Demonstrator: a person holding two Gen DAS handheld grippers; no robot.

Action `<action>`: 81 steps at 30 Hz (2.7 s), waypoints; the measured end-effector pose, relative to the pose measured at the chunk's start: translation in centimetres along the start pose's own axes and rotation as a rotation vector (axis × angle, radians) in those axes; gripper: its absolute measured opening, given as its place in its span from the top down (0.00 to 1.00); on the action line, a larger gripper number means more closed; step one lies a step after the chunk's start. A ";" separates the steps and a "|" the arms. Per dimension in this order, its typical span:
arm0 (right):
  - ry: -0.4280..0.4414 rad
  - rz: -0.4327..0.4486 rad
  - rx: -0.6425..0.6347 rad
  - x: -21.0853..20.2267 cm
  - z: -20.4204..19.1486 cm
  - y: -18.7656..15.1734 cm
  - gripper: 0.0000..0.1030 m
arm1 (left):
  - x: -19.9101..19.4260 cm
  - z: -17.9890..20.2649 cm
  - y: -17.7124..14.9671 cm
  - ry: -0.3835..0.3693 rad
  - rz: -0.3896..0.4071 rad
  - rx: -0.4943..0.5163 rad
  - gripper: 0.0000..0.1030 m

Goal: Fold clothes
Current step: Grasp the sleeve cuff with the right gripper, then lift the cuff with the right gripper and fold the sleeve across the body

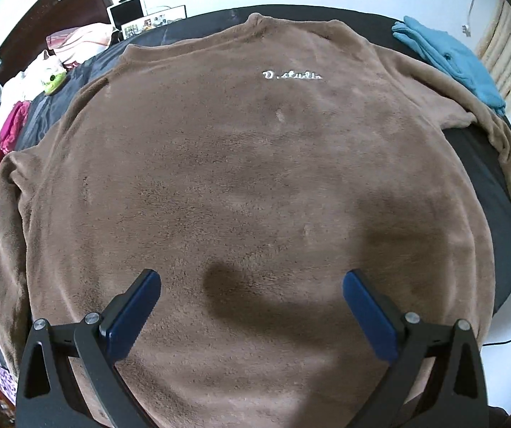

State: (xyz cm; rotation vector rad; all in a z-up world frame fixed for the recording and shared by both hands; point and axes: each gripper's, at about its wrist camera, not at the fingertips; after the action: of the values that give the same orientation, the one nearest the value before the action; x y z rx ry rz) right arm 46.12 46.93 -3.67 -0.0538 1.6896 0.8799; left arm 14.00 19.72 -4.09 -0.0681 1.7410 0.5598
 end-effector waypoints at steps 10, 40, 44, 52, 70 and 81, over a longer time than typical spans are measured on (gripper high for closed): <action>0.027 -0.087 -0.089 2.3 0.7 0.2 0.25 | 0.1 -0.6 0.0 0.024 -0.022 -0.024 0.00; 0.565 0.229 0.811 -12.0 14.8 11.1 0.89 | 0.5 -1.0 -0.9 -0.003 -0.026 -0.047 0.00; 0.591 0.210 0.983 -10.9 17.1 10.5 0.89 | 0.4 -1.2 -1.3 -0.006 -0.025 -0.057 0.00; 0.658 0.093 1.027 -8.9 14.2 10.7 0.89 | -0.4 -2.0 -1.3 -0.017 -0.004 -0.062 0.00; 1.090 -0.010 0.603 -14.9 -14.5 19.9 0.89 | -2.4 -12.5 2.3 -0.087 0.118 -0.106 0.00; 0.992 -0.253 0.417 -5.6 -32.1 20.5 0.89 | 0.7 -21.8 1.0 -0.115 0.113 -0.231 0.00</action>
State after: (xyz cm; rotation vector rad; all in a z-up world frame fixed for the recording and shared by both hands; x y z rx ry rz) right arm 12.03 41.00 13.18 -0.4716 2.6797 0.2702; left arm -6.24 12.05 -1.38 -0.0985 1.5701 0.8314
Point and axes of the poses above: each gripper's, at about its wrist camera, not at the fingertips, and x roughly the way its jaws point, z to its right, y to its top, and after that the axes turned 14 degrees about x, right-handed
